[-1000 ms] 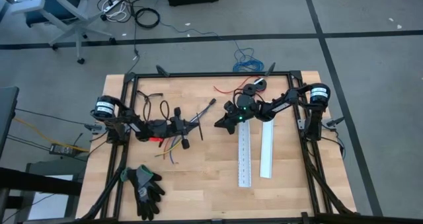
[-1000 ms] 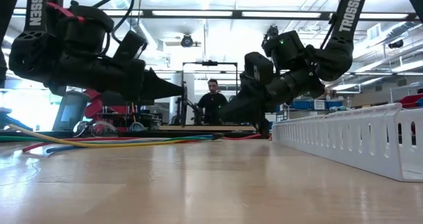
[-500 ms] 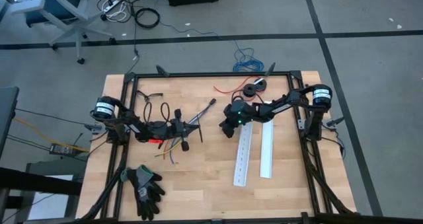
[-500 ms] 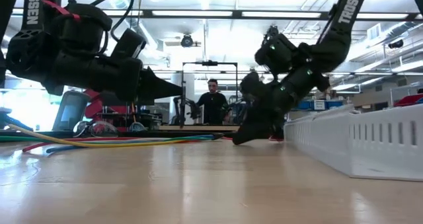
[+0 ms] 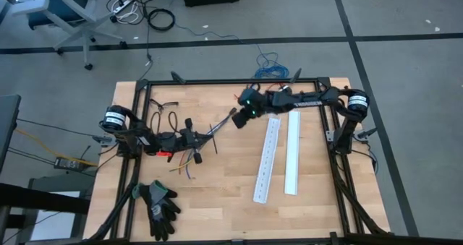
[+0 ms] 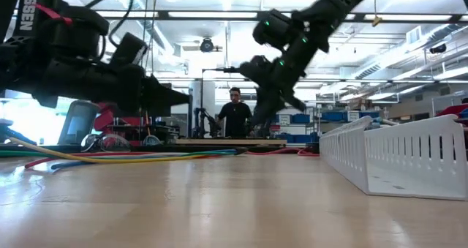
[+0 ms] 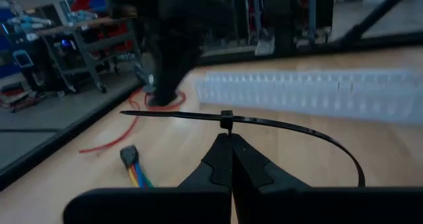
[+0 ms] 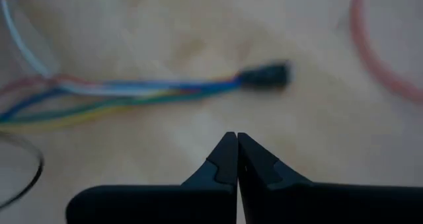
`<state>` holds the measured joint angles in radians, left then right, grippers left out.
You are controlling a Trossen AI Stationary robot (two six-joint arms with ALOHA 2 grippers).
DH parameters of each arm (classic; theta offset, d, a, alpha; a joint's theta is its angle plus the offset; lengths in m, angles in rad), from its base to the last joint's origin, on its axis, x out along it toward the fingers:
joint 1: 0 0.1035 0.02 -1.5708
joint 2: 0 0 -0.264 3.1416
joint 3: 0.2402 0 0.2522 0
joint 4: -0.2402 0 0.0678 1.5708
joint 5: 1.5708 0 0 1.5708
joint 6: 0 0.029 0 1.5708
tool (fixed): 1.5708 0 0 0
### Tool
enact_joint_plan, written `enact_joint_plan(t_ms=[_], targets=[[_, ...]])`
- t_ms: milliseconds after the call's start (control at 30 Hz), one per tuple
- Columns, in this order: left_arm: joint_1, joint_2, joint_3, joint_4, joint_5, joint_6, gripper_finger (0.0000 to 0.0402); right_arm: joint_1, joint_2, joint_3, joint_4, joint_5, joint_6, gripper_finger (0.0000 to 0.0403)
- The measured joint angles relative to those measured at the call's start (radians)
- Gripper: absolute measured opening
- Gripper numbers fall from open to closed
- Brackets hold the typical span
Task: Ziptie cables
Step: Wrap the cable wires with the black zip tie
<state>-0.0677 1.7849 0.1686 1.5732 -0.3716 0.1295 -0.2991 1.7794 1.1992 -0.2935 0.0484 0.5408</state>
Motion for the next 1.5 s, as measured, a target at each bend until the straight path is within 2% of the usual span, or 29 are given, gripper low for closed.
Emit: enact_joint_plan(t_ms=[167,367,500,600,767,867,1200,1500], targets=[[0.000,-0.024,-0.022,0.000,-0.001,0.023,0.0000,-0.032,0.000,0.097,-0.083,0.010,0.053,0.0000],[0.000,-0.044,-0.028,-0.005,0.000,0.051,0.0000,-0.055,0.001,0.108,-0.115,-0.012,0.111,0.0000],[0.000,-0.047,-0.026,-0.002,0.004,0.050,0.0000,-0.037,0.001,0.108,-0.084,-0.017,0.063,0.0000],[0.000,-0.047,-0.019,-0.002,0.027,0.049,0.0000,-0.014,0.002,0.108,-0.047,-0.017,-0.086,0.0000],[0.000,-0.047,0.009,-0.002,0.062,0.049,0.0000,0.026,0.002,0.106,-0.004,-0.017,-0.515,0.0000],[0.000,-0.047,0.025,-0.002,0.063,0.048,0.0000,0.037,0.002,0.070,0.072,-0.018,-0.698,0.0000],[-0.001,-0.047,0.051,-0.004,0.066,-0.001,0.0000,0.019,0.137,0.034,0.158,-0.024,-1.064,0.0006],[-0.022,-0.046,0.060,-0.003,0.067,-0.010,0.0000,0.029,0.203,0.037,0.206,0.010,-1.383,0.0052]])
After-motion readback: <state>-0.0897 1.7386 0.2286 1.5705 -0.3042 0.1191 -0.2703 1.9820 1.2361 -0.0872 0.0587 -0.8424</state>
